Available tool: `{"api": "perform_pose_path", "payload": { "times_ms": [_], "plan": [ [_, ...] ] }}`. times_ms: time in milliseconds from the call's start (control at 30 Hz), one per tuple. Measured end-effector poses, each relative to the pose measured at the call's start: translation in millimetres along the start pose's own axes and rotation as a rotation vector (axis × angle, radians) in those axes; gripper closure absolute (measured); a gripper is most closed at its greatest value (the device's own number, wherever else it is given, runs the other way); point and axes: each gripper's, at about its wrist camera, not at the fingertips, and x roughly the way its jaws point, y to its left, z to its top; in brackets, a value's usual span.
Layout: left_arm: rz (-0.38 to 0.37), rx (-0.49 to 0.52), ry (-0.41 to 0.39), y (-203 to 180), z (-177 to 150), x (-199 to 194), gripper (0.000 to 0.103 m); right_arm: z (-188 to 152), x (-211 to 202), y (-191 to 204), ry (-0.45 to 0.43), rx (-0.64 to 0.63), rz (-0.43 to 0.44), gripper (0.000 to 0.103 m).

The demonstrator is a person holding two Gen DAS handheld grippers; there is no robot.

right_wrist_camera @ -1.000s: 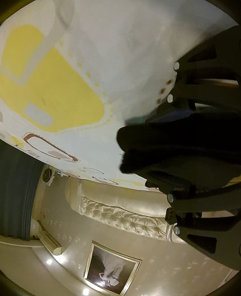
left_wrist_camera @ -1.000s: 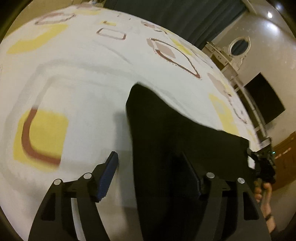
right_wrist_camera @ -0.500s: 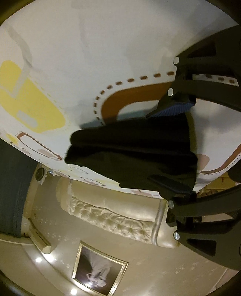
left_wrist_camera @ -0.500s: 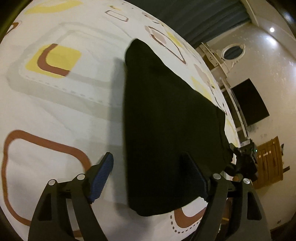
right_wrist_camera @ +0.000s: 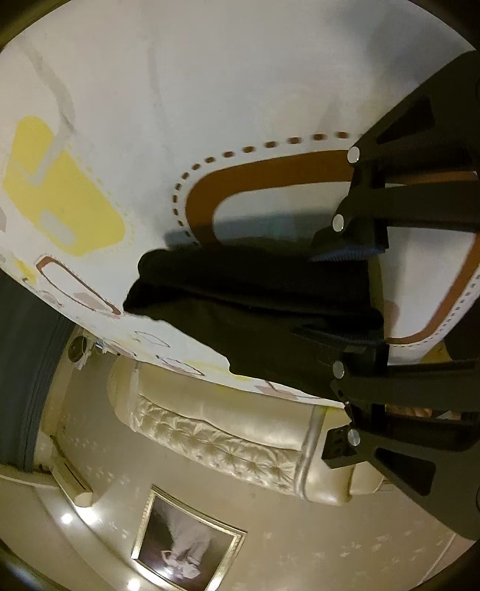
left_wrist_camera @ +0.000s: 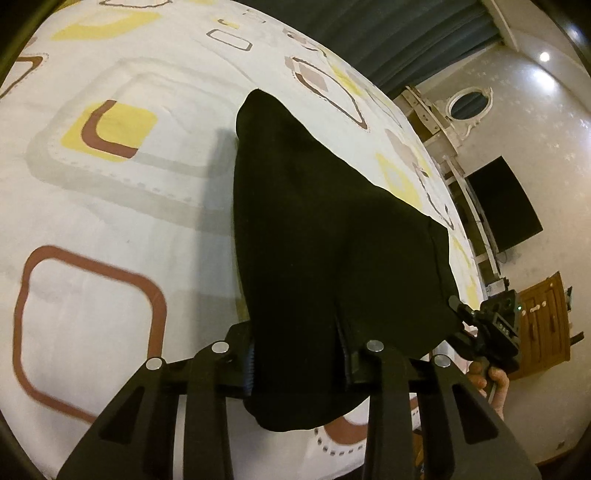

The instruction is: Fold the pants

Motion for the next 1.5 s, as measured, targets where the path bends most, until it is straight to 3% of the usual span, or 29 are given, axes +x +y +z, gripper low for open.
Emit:
{"api": "perform_pose_path", "payload": {
  "times_ms": [200, 367, 667, 733, 767, 933, 1300, 1400, 1500],
  "plan": [
    [-0.022, 0.002, 0.000, 14.7, -8.6, 7.6, 0.068, -13.8, 1.4, -31.3, 0.014, 0.069, 0.029, 0.074],
    [-0.024, 0.014, -0.004, 14.5, -8.3, 10.3, 0.065, -14.3, 3.7, -34.9, 0.006, 0.075, 0.033, 0.074],
    [0.010, 0.033, -0.043, 10.6, -20.0, 3.4, 0.047, -16.6, -1.5, -42.3, -0.015, 0.111, 0.047, 0.067],
    [0.050, 0.044, -0.057, 10.6, -23.8, 0.7, 0.027, -17.5, -4.8, -43.8, -0.022, 0.132, 0.056, 0.064],
    [0.071, 0.051, -0.066, 10.2, -26.5, -1.8, 0.026, -18.5, -7.0, -44.4, -0.024, 0.135, 0.053, 0.063],
    [0.125, 0.063, -0.078, 3.9, -34.6, -9.2, 0.023, -27.0, -20.6, -44.2, -0.031, 0.138, 0.028, 0.055],
    [0.292, 0.177, -0.112, -27.2, -71.0, -26.2, 0.022, -59.9, -42.3, -34.8, -0.003, 0.126, -0.049, 0.053],
    [0.346, 0.199, -0.108, -34.8, -82.1, -26.2, 0.022, -70.9, -46.1, -22.9, 0.004, 0.100, -0.080, 0.043],
    [0.379, 0.187, -0.117, -34.6, -90.1, -33.2, 0.022, -81.2, -49.5, -13.7, 0.004, 0.065, -0.126, 0.041]
  ]
}}
